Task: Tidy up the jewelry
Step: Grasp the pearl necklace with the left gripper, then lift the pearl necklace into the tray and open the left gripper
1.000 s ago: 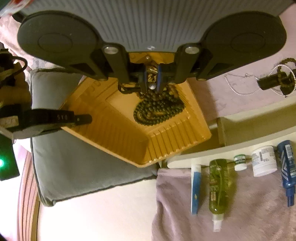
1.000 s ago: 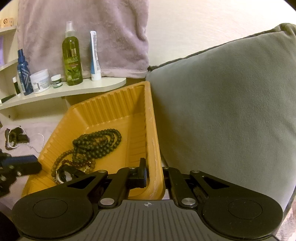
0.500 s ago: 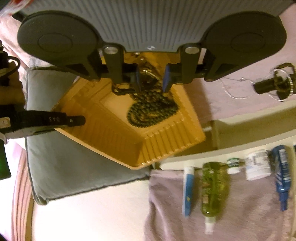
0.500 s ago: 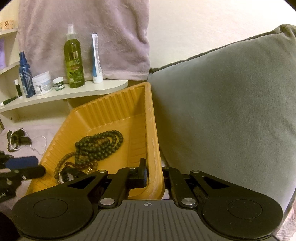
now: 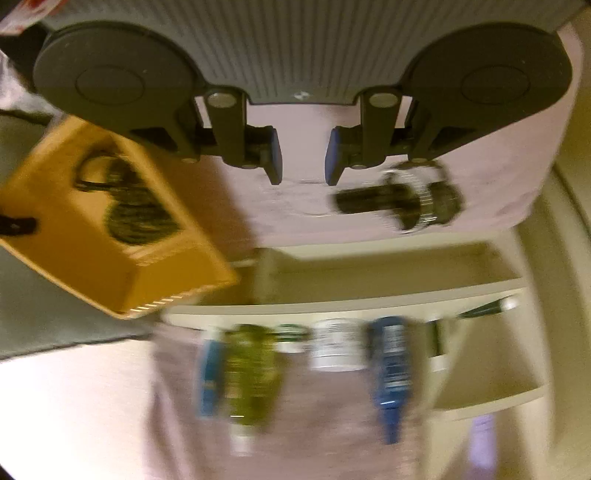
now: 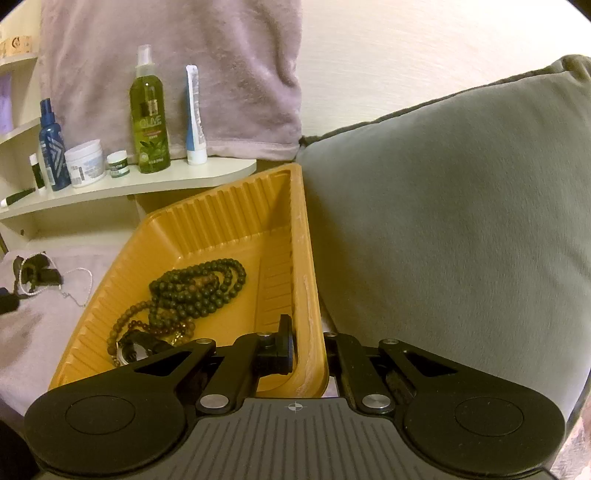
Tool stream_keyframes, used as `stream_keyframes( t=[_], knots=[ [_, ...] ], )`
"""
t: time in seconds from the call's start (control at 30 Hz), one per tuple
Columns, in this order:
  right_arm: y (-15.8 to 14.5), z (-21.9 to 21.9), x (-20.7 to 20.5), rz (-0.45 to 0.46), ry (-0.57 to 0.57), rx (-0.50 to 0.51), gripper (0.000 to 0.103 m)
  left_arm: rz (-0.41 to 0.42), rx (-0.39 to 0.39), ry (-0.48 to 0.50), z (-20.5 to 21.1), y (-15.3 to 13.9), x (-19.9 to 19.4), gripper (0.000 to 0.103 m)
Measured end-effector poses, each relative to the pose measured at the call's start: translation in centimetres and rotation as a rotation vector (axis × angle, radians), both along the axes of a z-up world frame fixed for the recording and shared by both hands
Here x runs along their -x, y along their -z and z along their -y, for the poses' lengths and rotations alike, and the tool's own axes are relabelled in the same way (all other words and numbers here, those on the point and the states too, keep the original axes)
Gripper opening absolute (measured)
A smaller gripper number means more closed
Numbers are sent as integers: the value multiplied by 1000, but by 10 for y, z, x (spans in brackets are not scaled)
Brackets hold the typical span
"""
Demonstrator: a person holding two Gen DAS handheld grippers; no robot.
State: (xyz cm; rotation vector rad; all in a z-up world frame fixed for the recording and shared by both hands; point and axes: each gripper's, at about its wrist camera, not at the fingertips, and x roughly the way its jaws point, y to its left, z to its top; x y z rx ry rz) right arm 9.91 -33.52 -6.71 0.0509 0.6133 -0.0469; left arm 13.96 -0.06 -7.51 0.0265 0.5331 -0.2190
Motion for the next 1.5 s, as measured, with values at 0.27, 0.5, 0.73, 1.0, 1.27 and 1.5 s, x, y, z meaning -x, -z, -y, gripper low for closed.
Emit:
stream_keyframes(
  t=[0.27,0.5,0.73,1.0,1.27,1.5],
  knots=[
    [2,0,-1,-5,1,10,4,-1,-8,-153,-42,11,-30,22],
    [5,1,-4,-16,2,20,4,-38,42,-211,-57,25,-60,21],
    [5,1,-7,-21,4,26,5,-71,46,-226,-59,38,-80,21],
    [5,1,-7,-21,4,25,5,-78,69,-232,-65,40,-84,3],
    [4,1,-6,-15,0,22,4,-35,87,-102,-55,5,-72,2],
    [0,2,-1,0,-7,12,4,31,65,14,-35,-41,-73,2]
  ],
)
